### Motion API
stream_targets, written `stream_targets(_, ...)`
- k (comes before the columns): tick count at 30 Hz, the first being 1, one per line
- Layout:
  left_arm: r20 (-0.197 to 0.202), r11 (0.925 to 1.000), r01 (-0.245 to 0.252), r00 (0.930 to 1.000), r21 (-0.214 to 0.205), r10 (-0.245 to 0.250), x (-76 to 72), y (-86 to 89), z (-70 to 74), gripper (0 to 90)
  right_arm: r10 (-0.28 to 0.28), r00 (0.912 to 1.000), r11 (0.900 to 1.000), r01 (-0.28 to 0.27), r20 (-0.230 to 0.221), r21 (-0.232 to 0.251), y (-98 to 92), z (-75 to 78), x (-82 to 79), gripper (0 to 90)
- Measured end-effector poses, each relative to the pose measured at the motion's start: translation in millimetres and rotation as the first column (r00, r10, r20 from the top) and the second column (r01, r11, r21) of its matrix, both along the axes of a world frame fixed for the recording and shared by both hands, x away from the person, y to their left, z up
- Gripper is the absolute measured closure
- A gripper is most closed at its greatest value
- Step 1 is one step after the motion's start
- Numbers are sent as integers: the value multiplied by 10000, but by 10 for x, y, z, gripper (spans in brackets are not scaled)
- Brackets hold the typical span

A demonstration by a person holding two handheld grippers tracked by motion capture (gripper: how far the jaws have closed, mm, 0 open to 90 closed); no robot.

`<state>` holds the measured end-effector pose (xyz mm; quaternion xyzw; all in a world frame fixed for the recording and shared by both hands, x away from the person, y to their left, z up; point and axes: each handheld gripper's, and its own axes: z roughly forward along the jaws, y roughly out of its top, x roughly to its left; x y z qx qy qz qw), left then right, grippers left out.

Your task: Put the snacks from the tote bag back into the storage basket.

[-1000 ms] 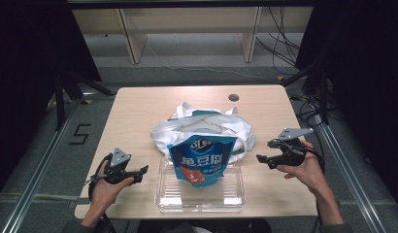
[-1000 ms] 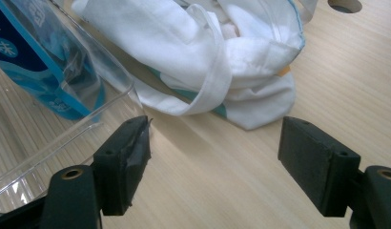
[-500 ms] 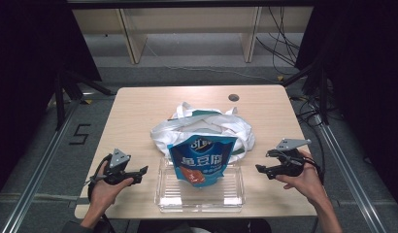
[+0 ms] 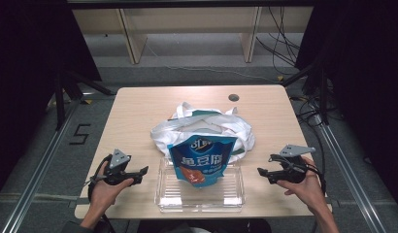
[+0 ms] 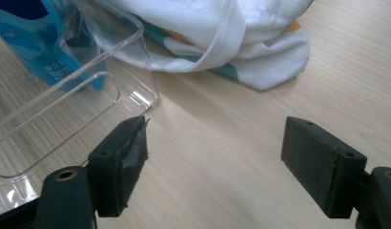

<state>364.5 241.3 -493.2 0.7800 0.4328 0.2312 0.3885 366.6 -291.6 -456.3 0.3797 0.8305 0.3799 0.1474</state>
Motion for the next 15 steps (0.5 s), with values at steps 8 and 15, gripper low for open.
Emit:
stream_targets(8,-45,9994,138,9999,302,-136,-4,14,16,199,-260,9995,9992,265,-174,286,-48,-107,-128,244)
stream_targets(15,-87,9998,132,9999,125,-131,-4,0,7,199,-622,9978,9964,633,-214,558,-66,-204,-220,233)
